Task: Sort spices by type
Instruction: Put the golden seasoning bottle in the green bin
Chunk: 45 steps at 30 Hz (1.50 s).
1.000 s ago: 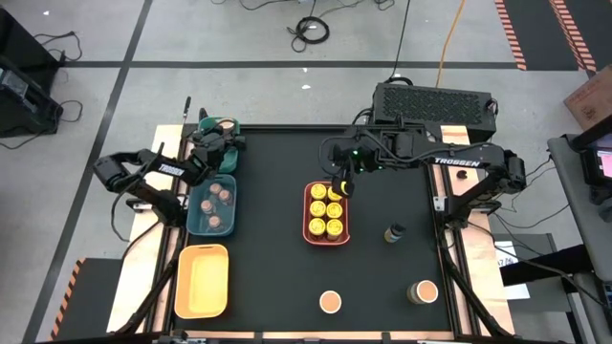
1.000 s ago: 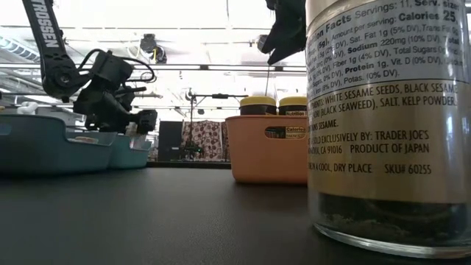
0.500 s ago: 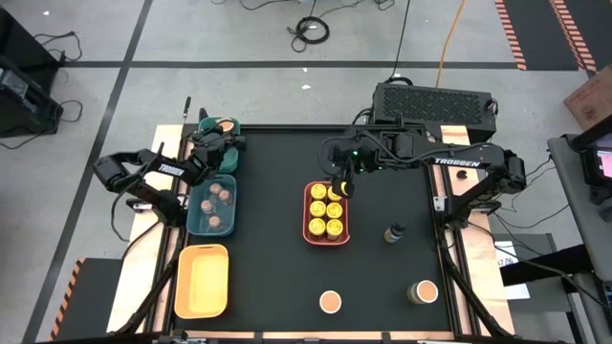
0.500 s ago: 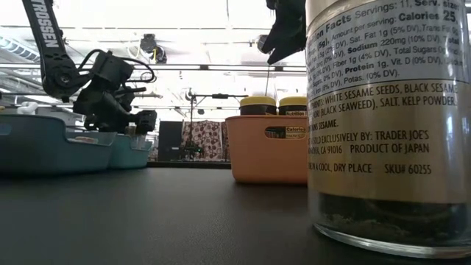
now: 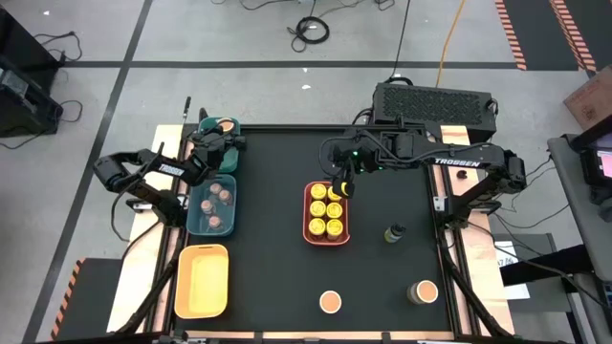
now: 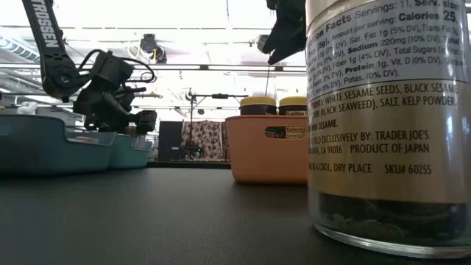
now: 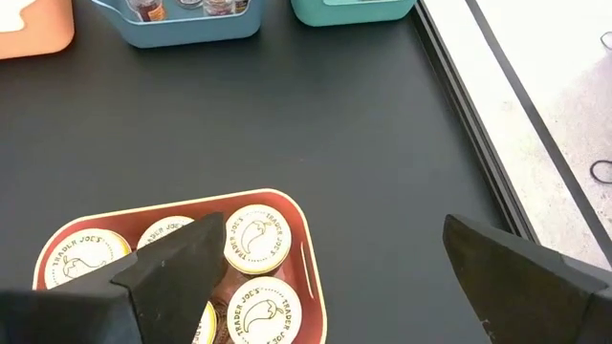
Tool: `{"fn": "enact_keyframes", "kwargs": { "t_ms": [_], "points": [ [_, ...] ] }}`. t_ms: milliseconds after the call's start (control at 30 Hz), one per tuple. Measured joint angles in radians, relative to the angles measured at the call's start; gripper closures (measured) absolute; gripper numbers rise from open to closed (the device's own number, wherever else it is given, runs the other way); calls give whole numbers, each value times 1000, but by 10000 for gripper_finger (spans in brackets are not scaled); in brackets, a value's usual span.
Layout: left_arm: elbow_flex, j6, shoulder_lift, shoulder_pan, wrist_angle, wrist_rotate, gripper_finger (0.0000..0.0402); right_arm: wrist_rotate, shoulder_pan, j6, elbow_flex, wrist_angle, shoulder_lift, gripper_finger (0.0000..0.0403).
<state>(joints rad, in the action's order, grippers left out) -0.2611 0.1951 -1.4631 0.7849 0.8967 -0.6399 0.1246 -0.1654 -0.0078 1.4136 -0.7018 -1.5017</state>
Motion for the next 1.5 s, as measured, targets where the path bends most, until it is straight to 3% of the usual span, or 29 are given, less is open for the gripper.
{"fn": "enact_keyframes", "kwargs": {
  "t_ms": [600, 867, 1500],
  "points": [
    [1, -106, 188, -6, -82, 1, 93, 2, -1, -30, 0, -17, 0, 18],
    [1, -104, 148, -5, -148, 0, 93, 2, -1, -31, 0, -13, 0, 18],
    [1, -98, 91, 14, -95, -46, 93, 1, 11, 41, 0, -18, 0, 18]
  ]
}}
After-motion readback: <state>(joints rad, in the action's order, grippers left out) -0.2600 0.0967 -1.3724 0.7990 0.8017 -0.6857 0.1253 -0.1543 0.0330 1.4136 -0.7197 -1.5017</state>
